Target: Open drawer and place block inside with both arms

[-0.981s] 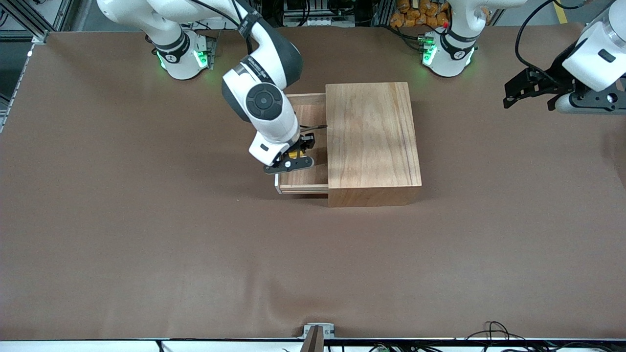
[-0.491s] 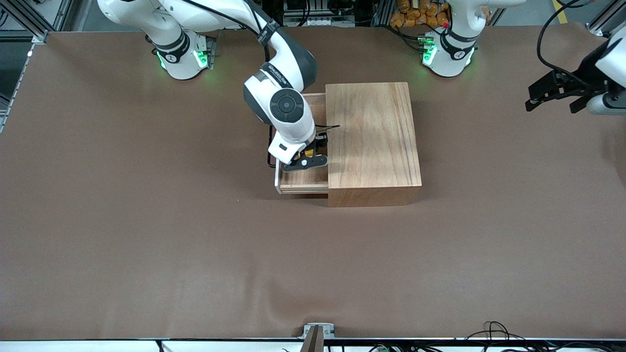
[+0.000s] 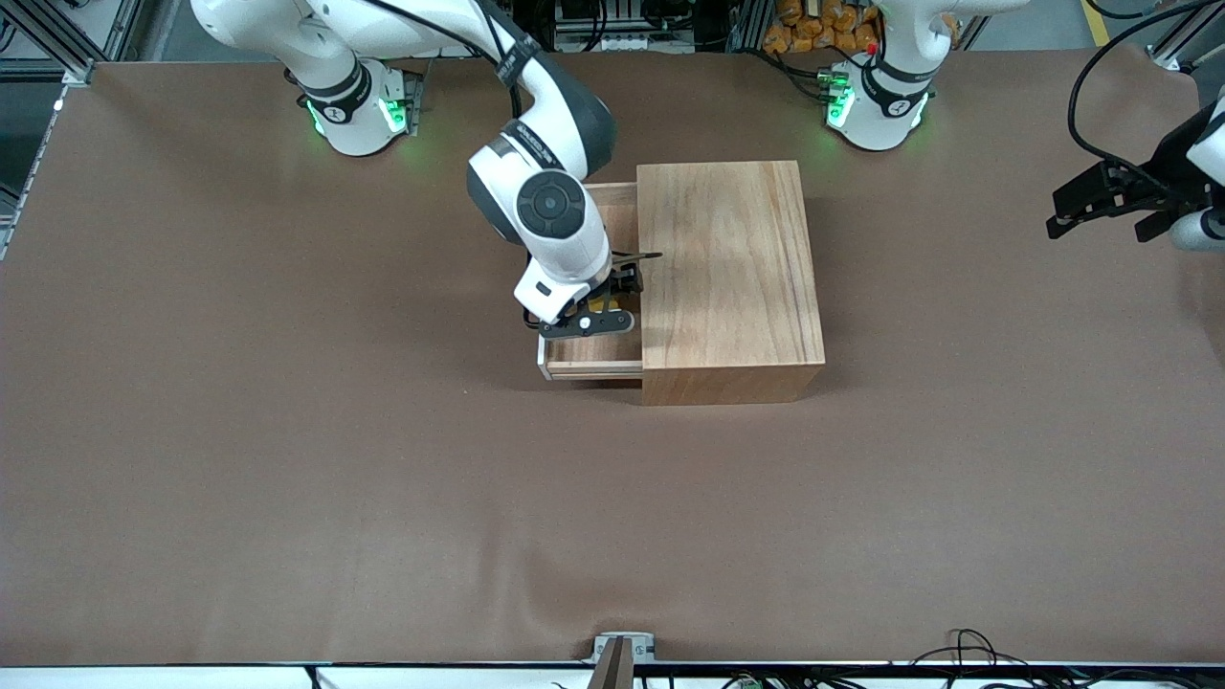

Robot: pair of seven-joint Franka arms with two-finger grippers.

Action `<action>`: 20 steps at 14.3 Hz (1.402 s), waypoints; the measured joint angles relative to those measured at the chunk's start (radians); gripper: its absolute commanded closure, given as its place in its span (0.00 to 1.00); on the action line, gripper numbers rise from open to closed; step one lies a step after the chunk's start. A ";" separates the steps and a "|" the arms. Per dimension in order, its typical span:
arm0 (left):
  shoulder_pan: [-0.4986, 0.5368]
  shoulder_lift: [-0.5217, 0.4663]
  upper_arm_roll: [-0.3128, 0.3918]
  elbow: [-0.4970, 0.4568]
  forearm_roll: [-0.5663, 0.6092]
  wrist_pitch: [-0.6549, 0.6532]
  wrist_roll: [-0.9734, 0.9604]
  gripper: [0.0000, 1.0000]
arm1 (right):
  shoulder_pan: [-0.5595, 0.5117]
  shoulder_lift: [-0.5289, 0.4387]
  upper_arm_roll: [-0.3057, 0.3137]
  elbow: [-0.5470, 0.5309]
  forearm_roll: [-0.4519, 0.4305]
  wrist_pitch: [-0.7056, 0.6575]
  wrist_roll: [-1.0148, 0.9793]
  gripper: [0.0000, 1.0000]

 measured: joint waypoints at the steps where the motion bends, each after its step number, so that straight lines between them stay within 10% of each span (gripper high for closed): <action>1: 0.000 0.008 0.000 0.003 0.009 0.001 0.016 0.00 | -0.018 -0.030 -0.004 0.008 -0.001 -0.029 -0.003 0.00; 20: 0.003 0.015 0.001 0.014 0.011 0.004 -0.009 0.00 | -0.717 -0.556 -0.018 -0.102 -0.081 -0.511 -0.673 0.00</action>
